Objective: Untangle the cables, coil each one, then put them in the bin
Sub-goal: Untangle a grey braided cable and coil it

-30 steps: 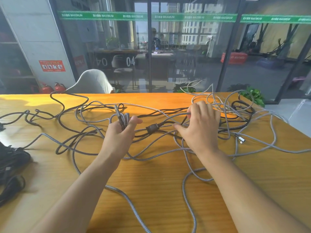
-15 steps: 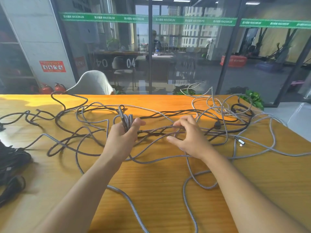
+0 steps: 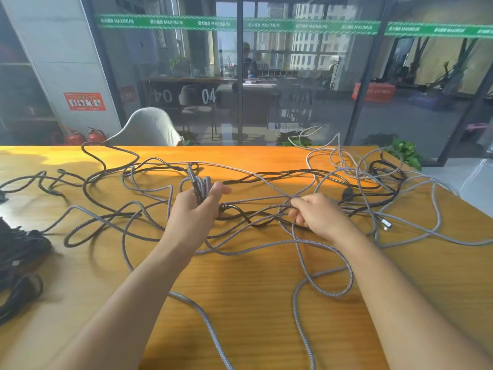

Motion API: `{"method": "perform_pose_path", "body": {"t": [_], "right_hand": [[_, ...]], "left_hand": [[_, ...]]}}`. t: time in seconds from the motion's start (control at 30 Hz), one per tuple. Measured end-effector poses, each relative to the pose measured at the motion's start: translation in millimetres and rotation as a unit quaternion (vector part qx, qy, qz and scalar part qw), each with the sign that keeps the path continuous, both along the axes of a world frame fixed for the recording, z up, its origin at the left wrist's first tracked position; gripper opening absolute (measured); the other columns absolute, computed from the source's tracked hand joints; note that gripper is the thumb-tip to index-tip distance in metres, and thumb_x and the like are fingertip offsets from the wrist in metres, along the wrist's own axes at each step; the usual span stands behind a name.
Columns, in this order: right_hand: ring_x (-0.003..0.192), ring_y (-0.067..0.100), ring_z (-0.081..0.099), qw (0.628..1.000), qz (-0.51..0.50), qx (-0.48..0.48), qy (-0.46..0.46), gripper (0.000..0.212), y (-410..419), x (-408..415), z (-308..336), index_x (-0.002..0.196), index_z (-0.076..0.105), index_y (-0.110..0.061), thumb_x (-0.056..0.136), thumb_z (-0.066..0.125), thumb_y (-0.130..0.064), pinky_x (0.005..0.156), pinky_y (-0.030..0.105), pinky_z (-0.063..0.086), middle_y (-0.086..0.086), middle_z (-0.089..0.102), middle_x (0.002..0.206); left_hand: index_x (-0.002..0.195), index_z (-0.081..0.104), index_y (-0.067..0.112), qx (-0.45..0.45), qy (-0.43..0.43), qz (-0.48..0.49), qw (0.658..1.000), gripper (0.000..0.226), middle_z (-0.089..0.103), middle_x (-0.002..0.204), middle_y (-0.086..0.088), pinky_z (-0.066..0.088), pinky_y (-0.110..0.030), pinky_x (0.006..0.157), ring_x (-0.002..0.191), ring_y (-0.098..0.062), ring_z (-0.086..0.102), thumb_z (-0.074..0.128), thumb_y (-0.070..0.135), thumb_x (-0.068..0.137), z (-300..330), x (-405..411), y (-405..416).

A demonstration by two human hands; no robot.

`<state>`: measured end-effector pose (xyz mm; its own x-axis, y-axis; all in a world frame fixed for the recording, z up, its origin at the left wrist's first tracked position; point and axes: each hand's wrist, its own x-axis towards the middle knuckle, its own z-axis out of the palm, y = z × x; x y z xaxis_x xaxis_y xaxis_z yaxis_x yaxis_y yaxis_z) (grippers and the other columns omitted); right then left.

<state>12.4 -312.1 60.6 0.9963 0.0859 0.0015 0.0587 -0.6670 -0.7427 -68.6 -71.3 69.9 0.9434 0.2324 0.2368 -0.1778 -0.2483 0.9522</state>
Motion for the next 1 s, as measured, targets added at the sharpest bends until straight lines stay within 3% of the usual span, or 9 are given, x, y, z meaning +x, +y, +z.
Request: {"method": "perform_pose_path", "body": {"t": [0.1,0.27,0.37,0.5,0.6,0.7,0.8,0.87,1.0], "right_hand": [[0.076,0.015,0.06,0.989,-0.008,0.144,0.01,0.036,-3.2,2.3,-0.3,0.094,0.074,0.0,0.108,0.053,-0.026,0.076,0.033,0.051,-0.006,0.07,0.075],[0.098,0.003,0.067,0.943,-0.005,0.313,-0.115,0.016,-0.1,2.0,3.4,0.108,0.075,-0.021,0.106,0.059,-0.016,0.083,0.018,0.048,-0.004,0.074,0.106],[0.11,0.007,0.058,0.949,-0.07,0.169,-0.258,0.014,-6.9,5.3,1.0,0.11,0.079,-0.023,0.1,0.069,-0.025,0.094,0.017,0.042,-0.006,0.063,0.116],[0.082,0.0,0.058,0.926,-0.064,0.039,-0.371,0.015,-13.6,2.9,3.9,0.11,0.079,-0.015,0.098,0.072,-0.018,0.072,0.004,0.041,-0.009,0.063,0.096],[0.075,0.005,0.065,0.936,-0.087,0.08,-0.33,0.013,-9.6,2.3,3.3,0.11,0.075,-0.017,0.101,0.066,-0.021,0.074,0.017,0.052,-0.004,0.07,0.085],[0.073,0.008,0.073,0.939,-0.111,0.258,-0.197,0.013,-6.6,0.5,7.2,0.114,0.068,-0.014,0.105,0.061,-0.02,0.073,0.026,0.061,0.001,0.074,0.083],[0.088,0.022,0.079,0.86,-0.106,0.49,-0.095,0.007,-8.1,0.1,12.5,0.109,0.065,-0.01,0.106,0.059,-0.011,0.076,0.028,0.064,0.005,0.072,0.097],[0.093,0.028,0.079,0.798,-0.115,0.589,-0.046,0.005,-12.8,3.5,12.6,0.105,0.062,-0.009,0.107,0.056,-0.009,0.074,0.03,0.064,0.005,0.068,0.091],[0.091,0.027,0.079,0.802,-0.149,0.578,-0.022,0.006,-23.2,9.1,7.9,0.107,0.059,-0.012,0.109,0.053,-0.015,0.065,0.028,0.063,0.004,0.059,0.085]], "left_hand": [[0.109,0.076,0.028,-0.003,0.0,0.004,1.0,0.031,0.037,0.063,0.001,0.038,-0.025,0.056,0.049,-0.008,0.038,0.049,0.044,0.108,-0.6,0.4,0.0],[0.107,0.076,0.029,-0.009,-0.001,0.0,1.0,0.03,0.036,0.063,0.0,0.037,-0.027,0.057,0.051,-0.012,0.035,0.05,0.044,0.107,-0.9,1.2,0.4],[0.105,0.077,0.029,-0.009,-0.002,-0.005,1.0,0.031,0.035,0.064,-0.004,0.034,-0.032,0.057,0.054,-0.016,0.032,0.05,0.043,0.108,-0.1,0.5,0.7],[0.107,0.076,0.026,-0.011,-0.003,-0.005,1.0,0.031,0.035,0.061,-0.001,0.032,-0.031,0.054,0.052,-0.014,0.031,0.05,0.042,0.108,0.6,0.4,0.3],[0.105,0.077,0.025,-0.01,-0.001,0.0,1.0,0.031,0.037,0.059,0.004,0.033,-0.03,0.054,0.051,-0.012,0.033,0.051,0.043,0.108,0.5,0.8,0.9],[0.104,0.077,0.026,-0.009,-0.001,0.001,1.0,0.03,0.037,0.059,0.004,0.032,-0.033,0.055,0.051,-0.013,0.033,0.052,0.044,0.107,0.4,0.8,1.2],[0.105,0.076,0.026,-0.01,-0.001,-0.002,1.0,0.03,0.036,0.06,0.002,0.032,-0.033,0.054,0.053,-0.015,0.032,0.052,0.044,0.107,0.1,0.7,1.1],[0.107,0.076,0.026,-0.012,0.0,-0.004,1.0,0.031,0.035,0.061,0.001,0.031,-0.033,0.053,0.053,-0.015,0.031,0.052,0.044,0.107,0.1,0.8,0.9],[0.106,0.076,0.025,-0.011,0.0,-0.003,1.0,0.031,0.036,0.06,0.004,0.033,-0.027,0.051,0.051,-0.012,0.033,0.051,0.042,0.108,-0.2,0.8,0.7]]}}
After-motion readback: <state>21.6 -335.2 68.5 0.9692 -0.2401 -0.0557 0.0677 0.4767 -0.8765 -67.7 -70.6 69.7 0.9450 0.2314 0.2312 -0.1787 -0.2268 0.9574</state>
